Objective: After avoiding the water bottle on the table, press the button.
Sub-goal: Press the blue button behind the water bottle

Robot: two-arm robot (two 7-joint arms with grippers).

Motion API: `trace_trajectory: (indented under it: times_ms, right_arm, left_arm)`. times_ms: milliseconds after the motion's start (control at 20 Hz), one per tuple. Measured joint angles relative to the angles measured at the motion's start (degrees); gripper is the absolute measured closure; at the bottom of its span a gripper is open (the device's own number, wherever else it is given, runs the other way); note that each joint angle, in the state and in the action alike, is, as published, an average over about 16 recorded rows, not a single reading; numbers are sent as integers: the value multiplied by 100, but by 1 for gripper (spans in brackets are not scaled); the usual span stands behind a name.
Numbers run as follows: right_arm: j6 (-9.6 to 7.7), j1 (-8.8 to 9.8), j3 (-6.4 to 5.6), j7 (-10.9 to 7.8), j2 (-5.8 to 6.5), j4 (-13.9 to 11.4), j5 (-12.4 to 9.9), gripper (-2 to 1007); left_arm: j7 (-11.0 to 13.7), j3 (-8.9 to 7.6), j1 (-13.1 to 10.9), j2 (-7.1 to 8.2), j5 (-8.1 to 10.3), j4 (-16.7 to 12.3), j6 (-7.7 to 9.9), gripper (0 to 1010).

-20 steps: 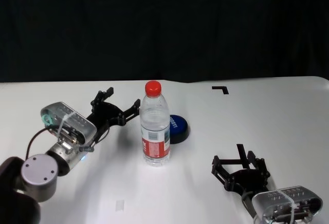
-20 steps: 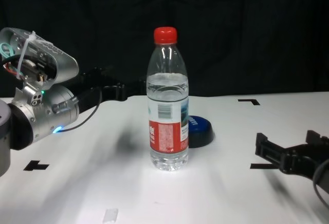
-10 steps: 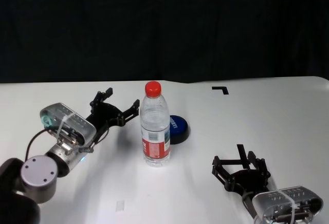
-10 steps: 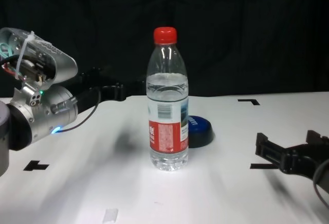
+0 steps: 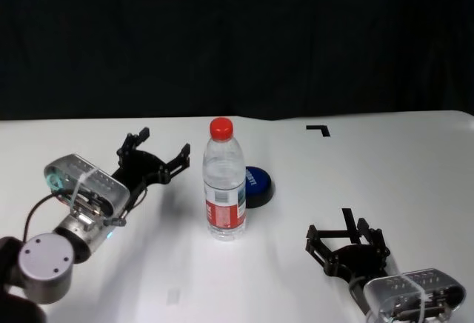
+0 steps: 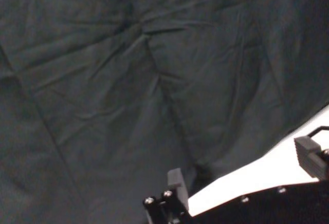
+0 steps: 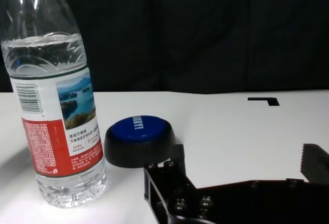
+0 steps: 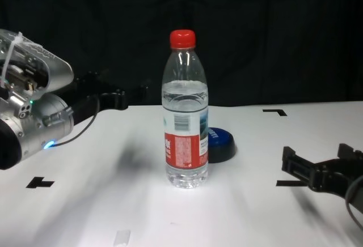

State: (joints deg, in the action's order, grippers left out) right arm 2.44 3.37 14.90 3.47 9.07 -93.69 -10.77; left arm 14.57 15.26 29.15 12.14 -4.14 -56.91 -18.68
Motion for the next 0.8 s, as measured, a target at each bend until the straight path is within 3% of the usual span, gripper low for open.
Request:
trace_trajectory:
  times_ms: [800]
  right_arm:
    - [0, 0, 0, 0, 0, 0, 0, 2]
  left_arm:
    - [-349, -260, -908, 164, -188, -1351, 486, 1]
